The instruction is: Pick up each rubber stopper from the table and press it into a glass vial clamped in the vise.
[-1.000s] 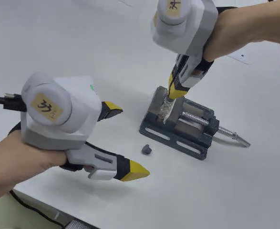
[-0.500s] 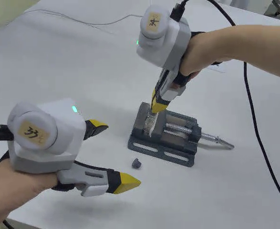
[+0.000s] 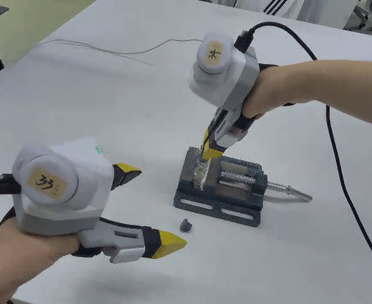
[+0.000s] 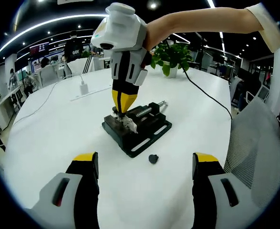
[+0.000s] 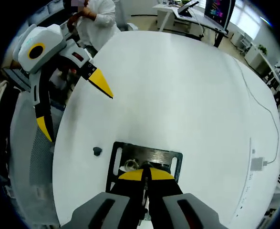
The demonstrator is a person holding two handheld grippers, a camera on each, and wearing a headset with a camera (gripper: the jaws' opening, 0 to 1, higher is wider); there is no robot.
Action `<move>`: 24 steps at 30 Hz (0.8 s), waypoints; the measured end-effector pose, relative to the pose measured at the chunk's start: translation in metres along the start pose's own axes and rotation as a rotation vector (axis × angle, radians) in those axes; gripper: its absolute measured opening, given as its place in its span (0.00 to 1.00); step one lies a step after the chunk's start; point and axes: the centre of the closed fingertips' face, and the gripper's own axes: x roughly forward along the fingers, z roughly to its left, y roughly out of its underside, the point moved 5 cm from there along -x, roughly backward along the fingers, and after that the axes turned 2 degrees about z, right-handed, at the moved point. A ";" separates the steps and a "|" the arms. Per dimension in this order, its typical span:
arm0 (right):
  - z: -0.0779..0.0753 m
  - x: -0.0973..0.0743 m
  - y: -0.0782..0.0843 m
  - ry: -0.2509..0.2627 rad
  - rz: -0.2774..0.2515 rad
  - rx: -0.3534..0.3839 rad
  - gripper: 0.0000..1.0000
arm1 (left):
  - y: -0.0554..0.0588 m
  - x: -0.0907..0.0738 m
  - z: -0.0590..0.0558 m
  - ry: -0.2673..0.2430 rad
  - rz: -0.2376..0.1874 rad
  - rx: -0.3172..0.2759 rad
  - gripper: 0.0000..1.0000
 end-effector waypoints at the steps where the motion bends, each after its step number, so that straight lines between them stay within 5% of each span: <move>1: 0.001 0.000 0.000 0.008 -0.001 -0.004 0.00 | 0.000 0.000 -0.001 0.001 0.000 0.002 0.79; 11: -0.002 0.000 0.000 0.040 -0.032 -0.002 0.00 | 0.003 0.001 -0.010 0.018 0.007 0.013 0.79; 24: -0.003 -0.003 0.006 0.070 -0.053 0.015 0.03 | 0.005 -0.006 -0.007 0.012 0.005 0.015 0.79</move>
